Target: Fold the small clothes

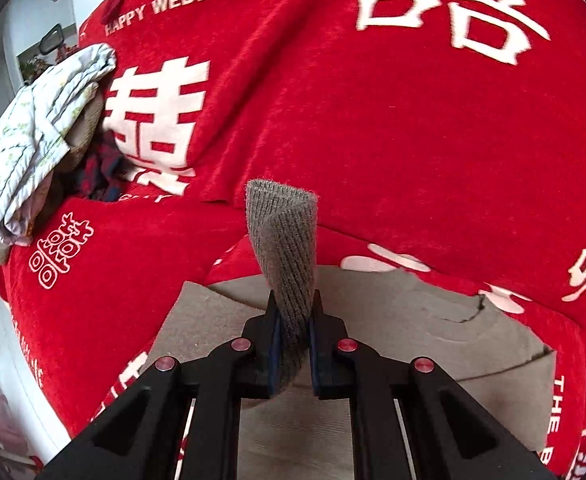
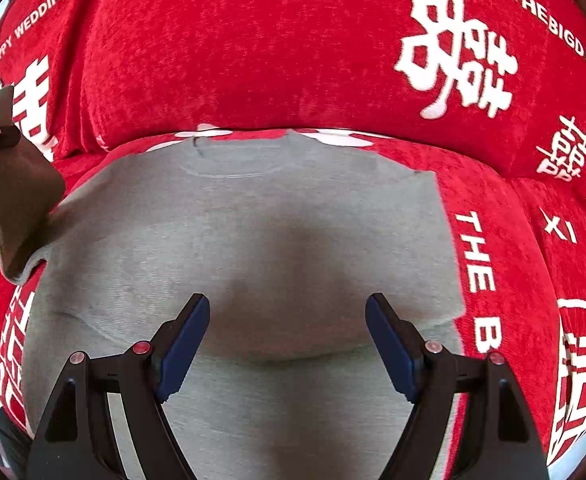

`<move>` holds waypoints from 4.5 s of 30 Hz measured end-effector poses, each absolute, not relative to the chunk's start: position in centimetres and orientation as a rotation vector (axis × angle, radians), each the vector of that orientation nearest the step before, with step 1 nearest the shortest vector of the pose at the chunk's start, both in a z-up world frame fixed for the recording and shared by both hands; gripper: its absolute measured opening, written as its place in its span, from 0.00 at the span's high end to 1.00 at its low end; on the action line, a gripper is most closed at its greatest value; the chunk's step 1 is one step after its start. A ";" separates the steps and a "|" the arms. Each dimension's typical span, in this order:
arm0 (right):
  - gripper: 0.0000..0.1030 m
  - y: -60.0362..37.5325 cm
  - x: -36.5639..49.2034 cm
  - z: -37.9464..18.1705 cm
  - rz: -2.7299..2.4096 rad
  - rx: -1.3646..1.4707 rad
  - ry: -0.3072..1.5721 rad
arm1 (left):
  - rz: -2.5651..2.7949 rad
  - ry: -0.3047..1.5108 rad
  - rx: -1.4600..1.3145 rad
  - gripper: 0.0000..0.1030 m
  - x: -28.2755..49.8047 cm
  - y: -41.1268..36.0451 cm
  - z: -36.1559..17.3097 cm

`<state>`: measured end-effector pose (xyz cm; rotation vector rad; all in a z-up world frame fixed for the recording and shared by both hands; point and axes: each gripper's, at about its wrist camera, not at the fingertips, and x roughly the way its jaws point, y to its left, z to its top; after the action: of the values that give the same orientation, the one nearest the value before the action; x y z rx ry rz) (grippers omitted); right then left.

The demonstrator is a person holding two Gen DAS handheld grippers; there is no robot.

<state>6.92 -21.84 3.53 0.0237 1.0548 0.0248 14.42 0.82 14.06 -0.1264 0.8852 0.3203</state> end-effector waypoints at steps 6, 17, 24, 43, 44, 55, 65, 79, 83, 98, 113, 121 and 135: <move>0.20 -23.6 6.6 3.6 0.015 0.029 1.043 | 0.295 0.893 -0.103 0.88 14.6 -2.5 14.0; 0.20 -27.0 6.0 3.7 -0.018 0.078 1.033 | 0.209 0.878 0.002 0.88 13.8 -10.1 14.6; 0.20 -29.2 5.8 3.6 -0.045 0.115 1.025 | 0.134 0.863 0.067 0.88 12.7 -15.3 14.7; 0.20 -33.4 5.1 2.8 -0.103 0.188 1.025 | -0.079 0.876 0.232 0.88 8.1 -24.1 12.2; 0.20 -33.6 5.1 2.7 -0.105 0.194 1.025 | -0.085 0.879 0.236 0.88 8.0 -24.2 12.0; 0.20 -34.6 4.5 2.3 -0.145 0.182 1.033 | -0.135 0.963 0.144 0.88 8.8 -23.3 9.8; 0.20 -36.9 3.4 2.4 -0.191 0.209 1.031 | -0.297 1.107 -0.017 0.87 9.7 -23.8 5.1; 0.20 -36.8 2.9 3.4 -0.193 0.192 1.018 | -0.451 1.145 -0.218 0.17 10.3 -20.8 3.2; 0.20 -37.0 2.7 3.6 -0.187 0.207 1.012 | -0.489 1.139 -0.256 0.17 10.1 -19.5 4.0; 0.55 -32.5 7.2 1.9 -0.052 0.236 1.077 | -0.236 1.048 -0.139 0.17 10.2 -8.4 4.8; 0.88 -31.7 6.4 1.4 -0.049 0.043 0.954 | -0.135 1.047 -0.077 0.17 8.7 -3.3 1.9; 0.45 -31.0 3.8 4.3 0.025 0.166 0.876 | -0.159 1.030 -0.074 0.17 7.6 -3.4 3.3; 0.41 -28.6 2.6 2.8 0.014 0.115 0.959 | -0.114 1.031 -0.055 0.12 6.3 -0.4 2.4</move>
<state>2.56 -28.56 2.78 0.1149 0.9590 0.0138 6.26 -0.42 2.41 -0.0554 1.0312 -0.1142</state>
